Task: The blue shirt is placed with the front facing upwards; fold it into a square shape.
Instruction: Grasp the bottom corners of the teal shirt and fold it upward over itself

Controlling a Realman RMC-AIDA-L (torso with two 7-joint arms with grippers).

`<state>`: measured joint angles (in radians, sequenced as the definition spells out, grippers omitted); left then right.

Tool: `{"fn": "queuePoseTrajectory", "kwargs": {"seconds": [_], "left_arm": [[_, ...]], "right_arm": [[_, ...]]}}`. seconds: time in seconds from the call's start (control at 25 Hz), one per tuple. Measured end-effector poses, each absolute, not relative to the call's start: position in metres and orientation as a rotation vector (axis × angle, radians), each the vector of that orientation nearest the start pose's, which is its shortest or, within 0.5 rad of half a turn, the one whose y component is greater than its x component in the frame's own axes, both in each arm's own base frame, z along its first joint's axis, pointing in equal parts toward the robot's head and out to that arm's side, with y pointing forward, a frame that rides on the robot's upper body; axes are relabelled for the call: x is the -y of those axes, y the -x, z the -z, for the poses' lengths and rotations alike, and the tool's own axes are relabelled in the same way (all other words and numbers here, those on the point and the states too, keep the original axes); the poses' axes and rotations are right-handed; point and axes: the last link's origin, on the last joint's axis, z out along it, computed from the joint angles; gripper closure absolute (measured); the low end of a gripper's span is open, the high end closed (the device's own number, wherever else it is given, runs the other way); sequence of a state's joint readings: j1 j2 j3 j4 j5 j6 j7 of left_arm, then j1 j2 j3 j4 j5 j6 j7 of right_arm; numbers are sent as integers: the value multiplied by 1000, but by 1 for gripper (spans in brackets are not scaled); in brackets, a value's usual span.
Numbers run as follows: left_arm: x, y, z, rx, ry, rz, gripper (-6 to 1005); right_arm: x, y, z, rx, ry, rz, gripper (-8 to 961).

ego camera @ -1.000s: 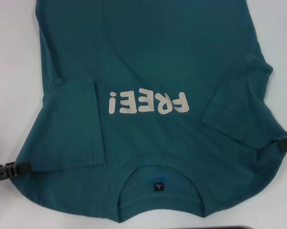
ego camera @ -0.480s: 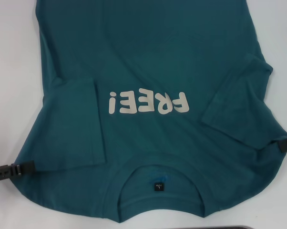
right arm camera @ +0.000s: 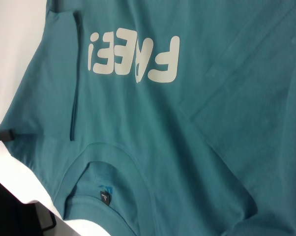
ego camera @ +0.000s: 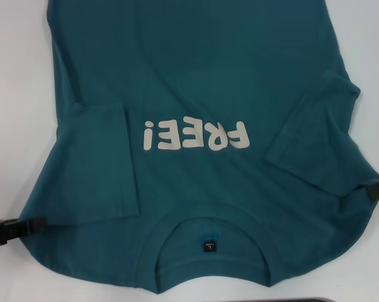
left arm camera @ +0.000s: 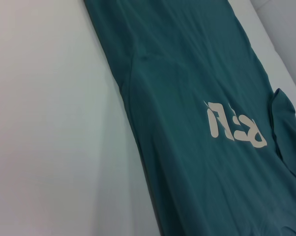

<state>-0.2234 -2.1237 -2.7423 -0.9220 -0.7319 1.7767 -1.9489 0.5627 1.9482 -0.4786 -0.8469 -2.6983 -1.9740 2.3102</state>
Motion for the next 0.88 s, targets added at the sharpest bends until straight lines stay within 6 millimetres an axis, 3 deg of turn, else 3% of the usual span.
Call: {"fn": "queuePoseTrajectory", "kwargs": {"seconds": [0.44, 0.88], "left_arm": [[-207, 364, -38, 1760, 2313, 454, 933], [-207, 354, -43, 1867, 2322, 423, 979]], "right_arm": [[-280, -318, -81, -2009, 2436, 57, 917], [-277, -321, -84, -2017, 2423, 64, 917]]}}
